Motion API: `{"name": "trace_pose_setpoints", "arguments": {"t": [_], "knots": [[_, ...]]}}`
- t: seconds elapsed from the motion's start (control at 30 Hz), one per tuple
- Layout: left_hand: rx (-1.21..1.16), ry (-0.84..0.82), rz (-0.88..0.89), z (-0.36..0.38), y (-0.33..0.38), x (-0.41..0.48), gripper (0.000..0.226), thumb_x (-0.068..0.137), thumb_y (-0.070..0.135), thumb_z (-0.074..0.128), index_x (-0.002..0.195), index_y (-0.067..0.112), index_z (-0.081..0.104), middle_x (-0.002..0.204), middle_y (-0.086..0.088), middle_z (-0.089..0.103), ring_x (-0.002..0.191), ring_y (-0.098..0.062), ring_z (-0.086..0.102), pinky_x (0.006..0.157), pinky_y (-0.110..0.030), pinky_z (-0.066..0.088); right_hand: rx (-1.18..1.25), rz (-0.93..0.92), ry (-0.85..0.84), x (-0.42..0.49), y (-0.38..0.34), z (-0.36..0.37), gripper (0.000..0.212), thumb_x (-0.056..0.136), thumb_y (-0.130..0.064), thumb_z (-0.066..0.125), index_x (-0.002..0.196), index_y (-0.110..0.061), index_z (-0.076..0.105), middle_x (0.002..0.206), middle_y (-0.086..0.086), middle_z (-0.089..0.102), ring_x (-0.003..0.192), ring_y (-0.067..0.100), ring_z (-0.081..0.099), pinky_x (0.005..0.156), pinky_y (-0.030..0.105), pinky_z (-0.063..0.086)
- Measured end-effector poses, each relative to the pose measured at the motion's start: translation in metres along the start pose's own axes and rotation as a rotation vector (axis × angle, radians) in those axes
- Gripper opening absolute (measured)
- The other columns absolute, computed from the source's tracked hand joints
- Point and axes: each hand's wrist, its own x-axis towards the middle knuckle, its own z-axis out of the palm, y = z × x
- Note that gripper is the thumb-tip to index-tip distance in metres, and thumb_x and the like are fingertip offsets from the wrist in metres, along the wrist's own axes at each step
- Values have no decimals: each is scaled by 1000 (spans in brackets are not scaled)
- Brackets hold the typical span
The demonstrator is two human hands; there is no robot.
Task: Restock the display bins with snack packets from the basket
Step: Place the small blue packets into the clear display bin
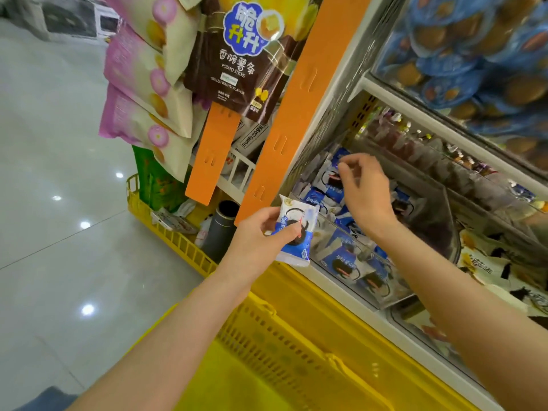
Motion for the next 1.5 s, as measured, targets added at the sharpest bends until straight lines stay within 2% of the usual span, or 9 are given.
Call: {"name": "trace_pose_setpoints", "arguments": {"t": [0.1, 0.2, 0.33, 0.53, 0.67, 0.87, 0.97, 1.2, 1.5], "knots": [[68, -106, -22, 2, 3, -4, 42, 82, 15, 69, 121, 26, 57, 106, 5, 64, 95, -2, 61, 67, -11, 48, 96, -43, -257, -39, -20, -19, 22, 98, -27, 44, 115, -20, 56, 91, -21, 53, 76, -20, 49, 64, -2, 37], [110, -139, 2, 8, 5, -10, 45, 78, 12, 72, 117, 29, 57, 102, 13, 61, 85, 13, 59, 63, -6, 47, 166, 2, -474, -66, -27, -35, 27, 94, -26, 53, 119, -20, 57, 99, -11, 62, 83, -8, 58, 71, 6, 45], [-21, -48, 90, 13, 9, -11, 43, 75, 13, 75, 109, 28, 53, 100, 7, 67, 81, 3, 66, 59, -12, 50, 318, 182, -497, -79, -23, -55, 24, 82, -21, 69, 105, -20, 64, 100, 1, 68, 83, 12, 68, 74, 25, 57], [158, -101, 383, 35, 17, -7, 36, 82, 14, 68, 109, 32, 53, 105, 12, 62, 93, 7, 60, 69, -11, 51, 417, 285, -550, -85, -12, -72, 20, 74, -26, 73, 93, -29, 68, 86, -11, 74, 75, 3, 69, 60, 9, 49], [475, -94, 535, 39, 20, 13, 32, 94, 19, 51, 125, 25, 49, 111, 13, 57, 95, 9, 52, 79, -6, 40, 297, 339, -383, -58, 7, -84, 22, 75, -33, 73, 96, -29, 68, 92, -9, 72, 77, 3, 68, 58, 12, 49], [1018, -147, 644, 40, 4, 41, 29, 98, 28, 40, 124, 19, 49, 120, 0, 57, 113, -17, 44, 95, -28, 25, -159, 345, -123, -6, 60, -67, 41, 86, -25, 67, 123, -10, 57, 124, 9, 59, 74, 7, 55, 56, 8, 38], [1091, -151, 677, 41, -4, 49, 28, 99, 33, 36, 117, 21, 54, 115, 4, 60, 112, -14, 45, 100, -27, 19, -264, 375, -144, 9, 78, -48, 41, 88, -19, 65, 125, -5, 55, 127, 15, 57, 100, 25, 60, 78, 25, 43], [1101, -158, 739, 40, -11, 58, 31, 99, 35, 35, 109, 20, 60, 108, 5, 64, 104, -14, 50, 98, -28, 19, -375, 326, -227, 20, 99, -22, 36, 92, -19, 58, 126, -11, 52, 115, 17, 61, 86, 25, 57, 78, 35, 45], [1165, -135, 750, 43, -12, 52, 32, 100, 30, 30, 111, 20, 58, 109, 3, 61, 107, -16, 48, 103, -31, 21, -445, 143, -157, -1, 73, -33, 41, 94, -29, 54, 132, -15, 48, 132, 11, 52, 112, 27, 56, 94, 42, 47]]}}
